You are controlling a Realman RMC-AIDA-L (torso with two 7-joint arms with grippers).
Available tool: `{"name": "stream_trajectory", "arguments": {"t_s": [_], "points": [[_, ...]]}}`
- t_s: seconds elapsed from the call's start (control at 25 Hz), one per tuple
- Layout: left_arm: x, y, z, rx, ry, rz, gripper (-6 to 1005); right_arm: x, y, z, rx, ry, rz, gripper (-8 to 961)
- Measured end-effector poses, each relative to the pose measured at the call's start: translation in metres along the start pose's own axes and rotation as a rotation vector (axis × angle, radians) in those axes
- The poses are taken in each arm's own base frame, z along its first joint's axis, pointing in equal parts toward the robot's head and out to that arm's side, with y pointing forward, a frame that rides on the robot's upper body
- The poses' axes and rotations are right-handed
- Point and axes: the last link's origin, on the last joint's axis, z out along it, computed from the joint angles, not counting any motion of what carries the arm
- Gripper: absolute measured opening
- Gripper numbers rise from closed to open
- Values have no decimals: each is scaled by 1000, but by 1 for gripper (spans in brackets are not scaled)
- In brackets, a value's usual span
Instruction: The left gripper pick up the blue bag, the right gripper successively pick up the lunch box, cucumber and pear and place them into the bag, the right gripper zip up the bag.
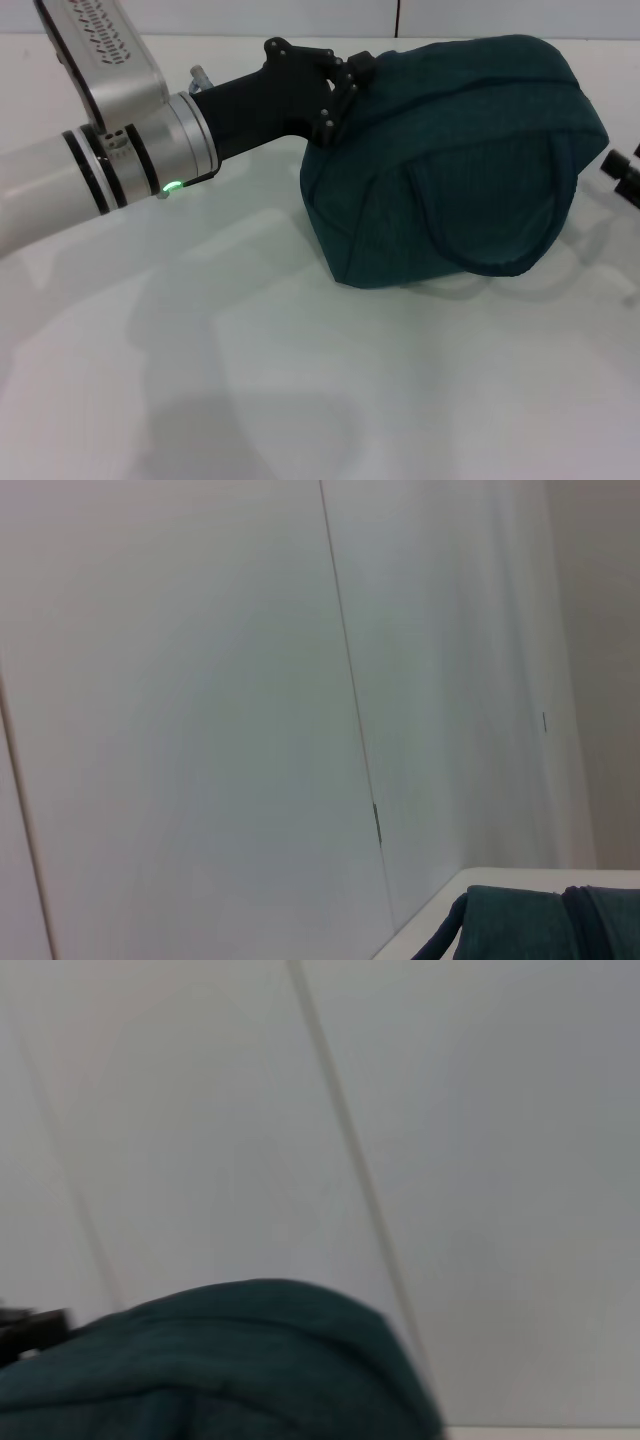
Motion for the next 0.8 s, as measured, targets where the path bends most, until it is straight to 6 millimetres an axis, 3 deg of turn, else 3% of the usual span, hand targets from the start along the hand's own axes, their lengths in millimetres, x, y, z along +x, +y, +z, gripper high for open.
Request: {"name": "stream_trajectory", "arguments": {"t_s": [0.36,0.64,0.8], "points": [[3,0,-3,15,41,-18,10,-8,6,5,-45,-31,-41,579],[3,1,-31,98,186,-84,76,-26,7,-7,24,-195,-81,576],[2,4,-51,148,270,-112,201,-34,19,-5,-71,-238,-108,571]]}}
